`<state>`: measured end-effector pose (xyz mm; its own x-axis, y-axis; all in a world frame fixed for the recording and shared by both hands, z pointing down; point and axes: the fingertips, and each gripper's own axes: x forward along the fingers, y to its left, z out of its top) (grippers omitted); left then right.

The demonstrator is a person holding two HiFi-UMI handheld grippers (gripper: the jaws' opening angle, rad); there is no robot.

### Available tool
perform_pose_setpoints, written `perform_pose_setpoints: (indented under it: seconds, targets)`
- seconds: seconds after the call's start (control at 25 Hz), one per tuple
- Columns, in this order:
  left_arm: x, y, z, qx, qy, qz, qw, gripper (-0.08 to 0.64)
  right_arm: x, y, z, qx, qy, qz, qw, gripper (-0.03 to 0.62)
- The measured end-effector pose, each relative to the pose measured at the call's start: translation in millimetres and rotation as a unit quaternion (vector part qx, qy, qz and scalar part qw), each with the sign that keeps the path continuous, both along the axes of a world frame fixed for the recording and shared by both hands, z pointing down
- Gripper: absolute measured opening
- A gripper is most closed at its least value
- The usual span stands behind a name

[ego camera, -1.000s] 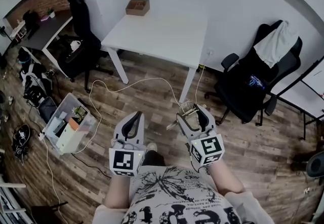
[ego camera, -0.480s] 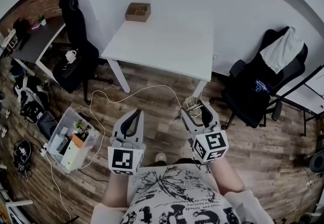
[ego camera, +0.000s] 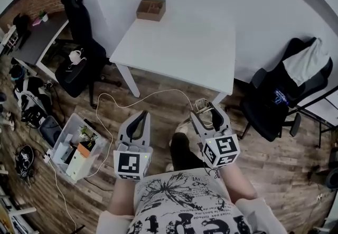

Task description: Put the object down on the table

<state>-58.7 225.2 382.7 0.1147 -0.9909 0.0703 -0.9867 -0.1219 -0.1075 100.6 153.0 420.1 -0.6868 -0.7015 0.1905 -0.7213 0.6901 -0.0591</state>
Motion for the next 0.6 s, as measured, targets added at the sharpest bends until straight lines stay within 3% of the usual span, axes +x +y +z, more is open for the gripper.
perform_pose_setpoints:
  seconds: [0.24,0.6]
  targets:
    - [-24,-76,7,-0.015,-0.001,-0.010,0.9998,0.012,-30,-81,15,-0.017,0.000,-0.013,1.000,0.279]
    - [-50,-232,0,-0.008,-0.007,-0.003,0.9999,0.012,-59,-239,12,-0.014,-0.010,-0.002,1.000,0.278]
